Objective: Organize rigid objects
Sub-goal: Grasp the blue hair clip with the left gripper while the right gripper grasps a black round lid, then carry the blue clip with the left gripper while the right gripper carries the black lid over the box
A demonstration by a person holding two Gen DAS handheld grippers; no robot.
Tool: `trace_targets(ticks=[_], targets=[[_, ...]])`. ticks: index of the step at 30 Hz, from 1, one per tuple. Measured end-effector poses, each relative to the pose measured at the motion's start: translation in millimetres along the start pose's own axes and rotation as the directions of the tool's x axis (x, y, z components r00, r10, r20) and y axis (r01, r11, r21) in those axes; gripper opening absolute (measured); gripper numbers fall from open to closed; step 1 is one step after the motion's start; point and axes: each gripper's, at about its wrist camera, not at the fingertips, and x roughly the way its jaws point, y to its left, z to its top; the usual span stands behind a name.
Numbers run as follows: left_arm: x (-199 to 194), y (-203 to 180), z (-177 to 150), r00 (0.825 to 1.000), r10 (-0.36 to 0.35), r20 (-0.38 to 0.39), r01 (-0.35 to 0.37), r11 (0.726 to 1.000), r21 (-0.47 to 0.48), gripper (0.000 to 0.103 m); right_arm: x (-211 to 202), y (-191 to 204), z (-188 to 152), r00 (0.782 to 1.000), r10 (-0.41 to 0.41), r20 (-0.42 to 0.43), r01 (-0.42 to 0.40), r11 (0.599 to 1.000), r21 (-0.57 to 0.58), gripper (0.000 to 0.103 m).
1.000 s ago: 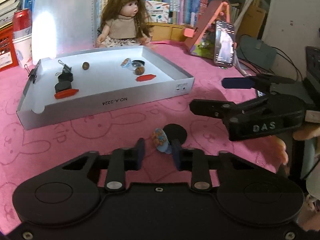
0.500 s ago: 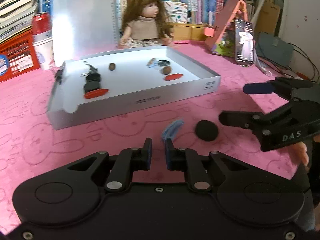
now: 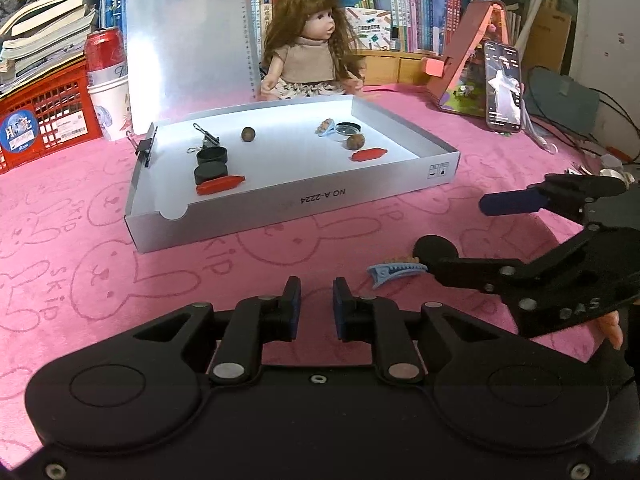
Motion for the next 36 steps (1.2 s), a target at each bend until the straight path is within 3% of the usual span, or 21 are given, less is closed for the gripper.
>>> trace_targets(ticks=[5,7,11,12,13,17,24,28,29,36], targets=[[-4.3,-2.7,0.8,1.0,-0.019,0.014,0.019,1.0,-0.001,0.017,1.8,0.5,-0.8,1.0,0.011,-0.011,-0.011,1.0,0.0,0.082],[-6.8,-3.8,1.7,0.999,-0.036,0.025,0.036,0.999,-0.004,0.019,2.8,1.4,-1.4,0.999,0.027,-0.021,-0.028,1.0,-0.006,0.071],[-12.3,-9.6,3.6,0.996,-0.071,0.051,0.071,0.997,0.0,0.034,0.8,6.3,-2.7,0.999,0.049,-0.008,-0.049,0.999,-0.023,0.05],[-13.5,-11.8,3.6,0.995,-0.077,0.061,0.077,0.997,0.005,0.037,0.4,7.2,-2.1,0.999,0.041,-0.004,-0.041,0.999,-0.022,0.039],[-14.4,-14.5,3.5,0.994,-0.081,0.07,0.08,0.997,0.012,0.041,0.1,7.7,-1.4,1.0,0.021,-0.002,-0.021,1.0,-0.021,0.035],[-12.0,-25.2,1.4,0.993,-0.081,0.08,0.08,0.997,0.021,0.049,-3.4,0.4,-0.2,1.0,-0.017,0.012,0.017,0.999,0.029,0.035],[1.4,-38.2,-3.0,0.995,-0.039,0.09,0.044,0.997,-0.058,0.051,-13.1,-5.9,-6.4,0.996,-0.081,0.031,0.08,0.996,0.035,0.035],[9.8,-45.0,-5.4,0.998,-0.003,0.069,0.009,0.997,-0.083,0.045,-13.6,-10.1,-8.8,0.995,-0.092,0.027,0.091,0.994,0.06,0.036],[9.4,-47.7,-6.7,0.997,0.013,0.077,-0.007,0.997,-0.073,0.036,-13.5,-10.4,-9.2,0.995,-0.094,0.027,0.092,0.994,0.065,0.036],[7.8,-48.8,-5.7,0.997,0.019,0.069,-0.014,0.997,-0.073,0.036,-13.0,-10.8,-9.5,0.995,-0.093,0.03,0.09,0.993,0.078,0.035]])
